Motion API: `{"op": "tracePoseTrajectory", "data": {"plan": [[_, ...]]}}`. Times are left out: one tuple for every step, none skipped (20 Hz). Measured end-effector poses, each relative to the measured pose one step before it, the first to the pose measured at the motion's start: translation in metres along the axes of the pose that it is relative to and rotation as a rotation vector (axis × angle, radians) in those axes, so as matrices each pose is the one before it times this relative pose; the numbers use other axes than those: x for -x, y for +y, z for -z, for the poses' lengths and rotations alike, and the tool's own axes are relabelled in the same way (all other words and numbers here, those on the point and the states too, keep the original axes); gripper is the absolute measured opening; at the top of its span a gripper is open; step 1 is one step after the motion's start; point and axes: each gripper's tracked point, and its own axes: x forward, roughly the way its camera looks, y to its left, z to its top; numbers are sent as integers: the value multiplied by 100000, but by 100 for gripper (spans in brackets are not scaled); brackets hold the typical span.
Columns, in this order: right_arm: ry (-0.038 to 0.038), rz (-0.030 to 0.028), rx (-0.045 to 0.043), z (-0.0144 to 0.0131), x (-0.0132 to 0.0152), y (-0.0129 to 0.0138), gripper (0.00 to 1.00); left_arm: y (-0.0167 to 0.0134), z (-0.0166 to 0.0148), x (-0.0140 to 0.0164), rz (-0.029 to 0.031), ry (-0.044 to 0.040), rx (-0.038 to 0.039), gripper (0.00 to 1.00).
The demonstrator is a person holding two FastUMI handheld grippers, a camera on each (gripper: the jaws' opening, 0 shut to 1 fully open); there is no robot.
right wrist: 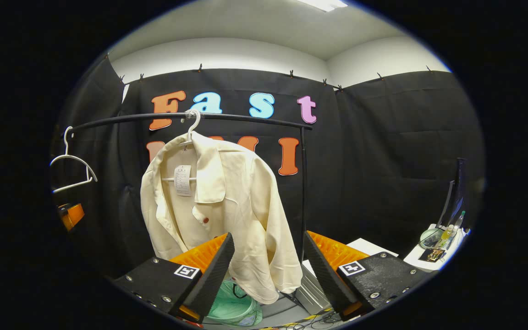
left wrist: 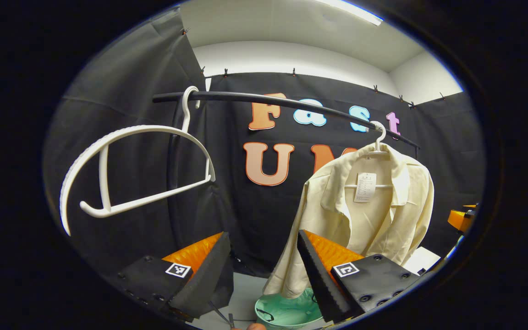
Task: Grasp the clothes on the hanger with both hands and then place them into the laundry hamper below.
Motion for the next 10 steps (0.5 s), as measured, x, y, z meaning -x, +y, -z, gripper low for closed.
{"op": "tracePoseTrajectory", "data": {"plan": [[48, -421, 56, 58, -47, 119, 94, -124, 179, -124, 465, 457, 423, 93], [-5, -370, 0, 56, -75, 120, 94, -44, 42, -94, 116, 263, 529, 93], [4, -277, 45, -13, -209, 171, 94, -76, -1, -105, 267, 302, 565, 93], [54, -302, -22, 90, -176, 230, 94, -84, 154, -49, 233, 306, 514, 100], [148, -584, -80, 101, -217, 343, 94, 11, 9, -4, 8, 127, 442, 98], [163, -646, 8, -11, -368, 366, 94, -74, 57, 28, -94, 107, 213, 97], [-33, -669, 228, 21, -359, 486, 94, 85, 45, -5, -276, 137, 4, 96], [-77, -678, 418, -54, -332, 459, 94, 36, 51, -30, -447, 182, -138, 96], [300, -621, 486, 147, -467, 509, 94, 291, 2, -90, -786, 68, -274, 96], [392, -821, 40, 176, -429, 556, 94, 208, 89, 150, -475, 75, -24, 96]]}}
